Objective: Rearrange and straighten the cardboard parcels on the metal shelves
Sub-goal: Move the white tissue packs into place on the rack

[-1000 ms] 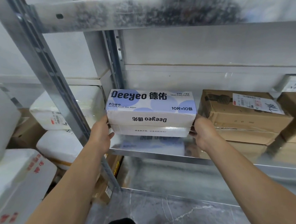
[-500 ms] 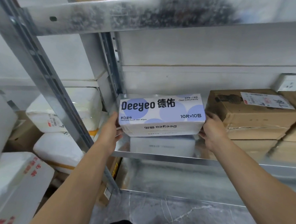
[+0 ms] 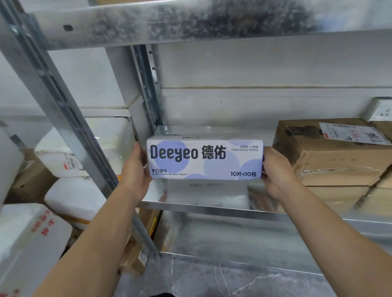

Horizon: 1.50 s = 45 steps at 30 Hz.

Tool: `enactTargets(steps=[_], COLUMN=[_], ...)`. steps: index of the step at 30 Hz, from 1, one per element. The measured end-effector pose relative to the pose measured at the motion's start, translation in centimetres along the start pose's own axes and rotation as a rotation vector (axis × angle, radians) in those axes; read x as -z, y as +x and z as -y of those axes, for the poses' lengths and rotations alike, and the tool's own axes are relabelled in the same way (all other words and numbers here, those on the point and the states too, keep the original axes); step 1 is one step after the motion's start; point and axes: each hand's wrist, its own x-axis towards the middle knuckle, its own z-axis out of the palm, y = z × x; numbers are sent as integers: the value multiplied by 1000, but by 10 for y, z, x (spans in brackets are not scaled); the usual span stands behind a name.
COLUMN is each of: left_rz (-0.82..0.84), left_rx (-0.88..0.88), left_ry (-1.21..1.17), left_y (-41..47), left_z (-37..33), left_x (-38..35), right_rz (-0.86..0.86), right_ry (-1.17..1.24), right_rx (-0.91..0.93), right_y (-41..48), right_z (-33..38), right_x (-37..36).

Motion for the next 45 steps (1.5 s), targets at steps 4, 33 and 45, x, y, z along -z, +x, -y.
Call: enactTargets(steps=[4, 33, 45], left_rz=[-16, -39, -95], left_rx=[8, 63, -20], left_ry=[-1, 474, 529], left_y=[2, 34, 45], left_z=[0, 4, 13], left_x=[2, -19, -21], right_rz=[-5, 81, 64], right_ry=[53, -194, -218], right_rx=[-10, -108, -71], right_y=[1, 17, 22], right_z=[-2, -3, -7], right_x=[-3, -22, -24])
